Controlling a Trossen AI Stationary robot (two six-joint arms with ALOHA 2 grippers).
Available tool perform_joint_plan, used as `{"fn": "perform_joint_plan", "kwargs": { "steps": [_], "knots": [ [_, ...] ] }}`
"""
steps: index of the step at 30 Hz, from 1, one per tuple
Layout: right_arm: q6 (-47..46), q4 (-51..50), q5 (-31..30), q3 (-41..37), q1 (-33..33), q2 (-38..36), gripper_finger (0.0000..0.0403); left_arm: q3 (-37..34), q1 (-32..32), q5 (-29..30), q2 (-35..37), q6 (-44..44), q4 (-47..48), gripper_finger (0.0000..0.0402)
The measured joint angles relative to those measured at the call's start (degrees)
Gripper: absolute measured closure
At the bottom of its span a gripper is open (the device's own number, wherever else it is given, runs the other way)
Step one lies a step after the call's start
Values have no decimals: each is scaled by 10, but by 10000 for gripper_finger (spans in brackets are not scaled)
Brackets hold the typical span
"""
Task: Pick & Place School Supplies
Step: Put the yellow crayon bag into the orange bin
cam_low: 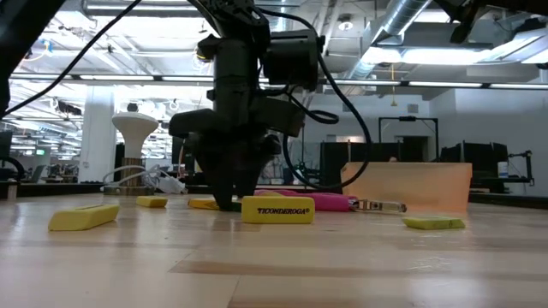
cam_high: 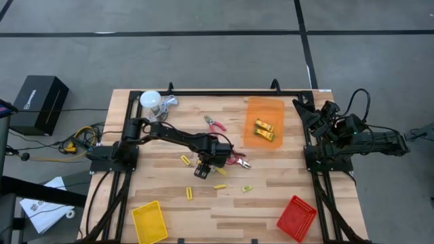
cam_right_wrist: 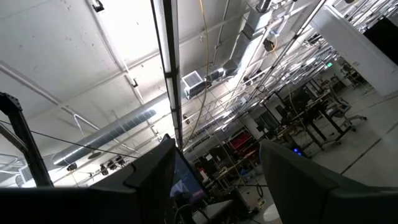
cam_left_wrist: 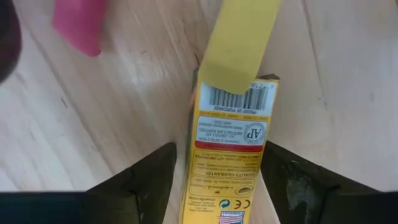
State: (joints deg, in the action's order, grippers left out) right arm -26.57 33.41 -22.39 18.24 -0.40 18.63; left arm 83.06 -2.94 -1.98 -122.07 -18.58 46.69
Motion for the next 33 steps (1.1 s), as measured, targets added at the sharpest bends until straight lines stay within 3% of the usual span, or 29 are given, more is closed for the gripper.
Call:
{"fn": "perform_joint_plan", "kwargs": {
  "steps": [4, 14, 26, 33],
  "knots": [
    [0, 0, 0, 0, 0, 0, 178, -14, 0, 0, 2, 34, -17, 211],
    [0, 1, -2, 0, 0, 0, 178, -22, 8, -4, 14, 82, -33, 335],
    [10, 5, -1, 0, 0, 0, 178, -25, 40, 5, 121, 125, -28, 336],
    [15, 5, -1, 0, 0, 0, 178, -24, 63, 16, 157, 134, -71, 336]
  ]
}}
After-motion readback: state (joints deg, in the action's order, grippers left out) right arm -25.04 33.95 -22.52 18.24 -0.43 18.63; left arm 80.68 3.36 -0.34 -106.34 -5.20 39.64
